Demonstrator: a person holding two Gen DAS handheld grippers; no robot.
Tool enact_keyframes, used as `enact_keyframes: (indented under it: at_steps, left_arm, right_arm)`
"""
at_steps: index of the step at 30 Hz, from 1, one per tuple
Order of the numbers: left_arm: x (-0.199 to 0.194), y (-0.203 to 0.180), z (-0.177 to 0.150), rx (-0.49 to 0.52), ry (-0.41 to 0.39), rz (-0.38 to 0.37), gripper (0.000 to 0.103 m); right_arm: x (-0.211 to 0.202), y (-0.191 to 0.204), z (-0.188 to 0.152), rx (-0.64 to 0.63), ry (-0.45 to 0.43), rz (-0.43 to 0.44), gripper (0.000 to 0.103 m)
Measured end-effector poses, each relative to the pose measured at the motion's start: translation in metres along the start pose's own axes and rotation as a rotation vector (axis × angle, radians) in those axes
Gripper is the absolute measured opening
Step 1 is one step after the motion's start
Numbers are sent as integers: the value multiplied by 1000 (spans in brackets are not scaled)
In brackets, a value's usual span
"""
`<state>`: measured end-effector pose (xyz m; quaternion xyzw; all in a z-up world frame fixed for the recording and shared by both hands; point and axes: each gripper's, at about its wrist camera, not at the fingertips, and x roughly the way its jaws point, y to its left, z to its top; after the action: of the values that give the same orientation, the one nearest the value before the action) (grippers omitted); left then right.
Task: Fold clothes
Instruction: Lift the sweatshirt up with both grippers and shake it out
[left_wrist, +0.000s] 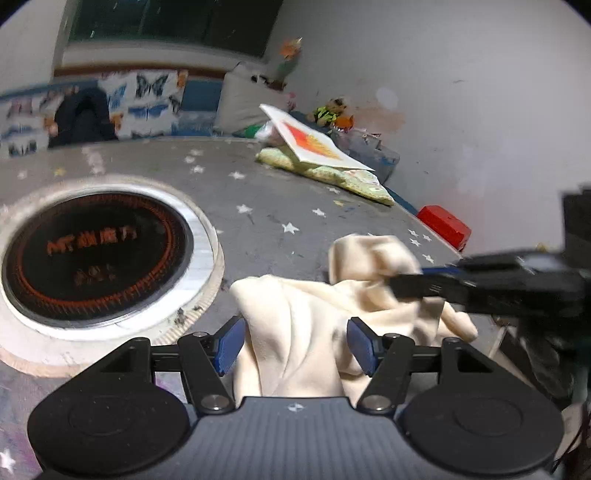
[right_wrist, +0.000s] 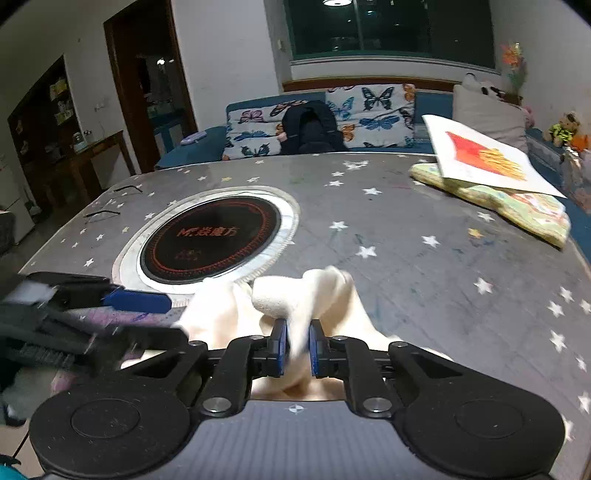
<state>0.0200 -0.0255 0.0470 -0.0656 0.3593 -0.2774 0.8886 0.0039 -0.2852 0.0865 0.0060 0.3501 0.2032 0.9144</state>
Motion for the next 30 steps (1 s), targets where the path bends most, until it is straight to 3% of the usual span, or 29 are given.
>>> enact_keyframes:
  at_steps: [4,6,9,16,20,24,30]
  left_arm:
    - [7,5,0,-36,13,-28,58]
    - [7,1,-3,-20,14,-46,32]
    - [5,-10,-11,22,11,-79,9]
    - [-13,-34,-35,182,-5,-125,7]
    - [-15,-35,-46,205,23,-131,7]
    - [-19,-37,-46,223,24,-140,7]
    - [-23,-41,-41,233,10,-110,10]
  right_arm:
    - [-18,-7,-18,39,-4,-7,13]
    - [-26,-11,-28,58,-6,-10,12]
    - [-37,-11,-45,66,7,-7,11]
    - [-46,-9,-71,38,95,23,10]
    - [-51,-18,-75,50,120,47,20]
    - [-70,-31,-67,85,47,19,38]
    - [-68,-51,-33,138,-51,-29,43]
